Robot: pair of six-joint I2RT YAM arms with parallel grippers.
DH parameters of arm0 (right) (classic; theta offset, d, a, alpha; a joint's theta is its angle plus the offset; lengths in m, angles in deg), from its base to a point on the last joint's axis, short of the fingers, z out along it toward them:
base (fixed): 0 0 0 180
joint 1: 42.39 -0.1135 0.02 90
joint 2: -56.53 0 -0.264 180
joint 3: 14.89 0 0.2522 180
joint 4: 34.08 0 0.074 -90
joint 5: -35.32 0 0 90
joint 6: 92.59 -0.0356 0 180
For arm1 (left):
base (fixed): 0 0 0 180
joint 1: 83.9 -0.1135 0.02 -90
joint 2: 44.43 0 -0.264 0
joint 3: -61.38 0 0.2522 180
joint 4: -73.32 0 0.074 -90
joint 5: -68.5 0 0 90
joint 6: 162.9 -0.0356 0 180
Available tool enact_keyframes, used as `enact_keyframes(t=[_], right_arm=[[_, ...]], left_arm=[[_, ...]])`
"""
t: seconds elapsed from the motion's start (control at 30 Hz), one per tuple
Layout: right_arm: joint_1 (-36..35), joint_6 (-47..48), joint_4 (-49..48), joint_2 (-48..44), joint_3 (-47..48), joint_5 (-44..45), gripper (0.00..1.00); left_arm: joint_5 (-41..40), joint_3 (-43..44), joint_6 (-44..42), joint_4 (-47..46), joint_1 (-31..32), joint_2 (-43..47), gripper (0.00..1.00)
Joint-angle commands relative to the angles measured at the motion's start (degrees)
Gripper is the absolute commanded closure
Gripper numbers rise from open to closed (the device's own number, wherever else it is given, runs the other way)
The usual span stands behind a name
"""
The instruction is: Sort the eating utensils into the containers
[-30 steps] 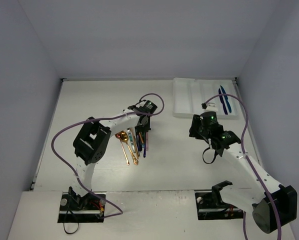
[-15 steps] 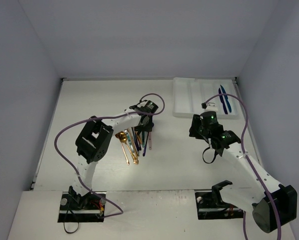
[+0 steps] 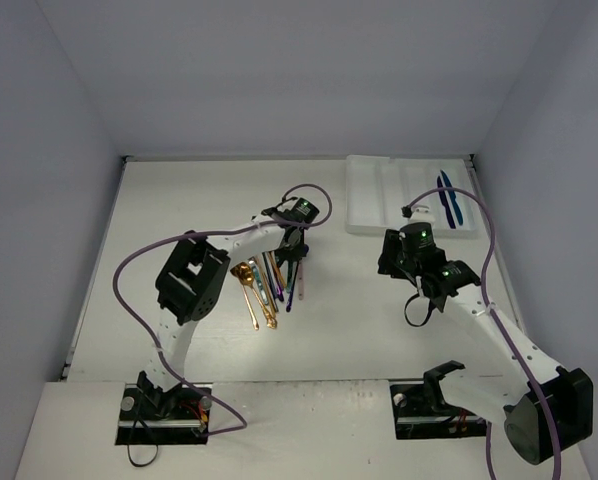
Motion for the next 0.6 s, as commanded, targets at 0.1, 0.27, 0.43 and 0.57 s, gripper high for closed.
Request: enact_keyframes(t=[0.1, 0.27, 0.43, 0.57], right_arm=[[0.19, 1.00, -1.48, 0.66, 4.42, -2.88, 0.58], [0.08, 0.41, -1.40, 0.48, 9.28, -7.53, 0.52], [-0.08, -0.43, -1.72, 0.81, 14.63, -13.52, 0.47], [-0.43, -0.86, -2.22, 0.98, 18.18, -16.52, 0.42]], left_arm=[[-1.72, 6.80, -2.37, 2.07, -0.47, 7.13, 1.00], [-1.80, 9.62, -3.77, 0.62, -0.73, 13.57, 1.00], [4.99, 4.93, 0.35, -8.72, -1.17, 21.02, 1.00], [10.74, -1.68, 7.04, -19.39, -1.17, 25.24, 1.00]])
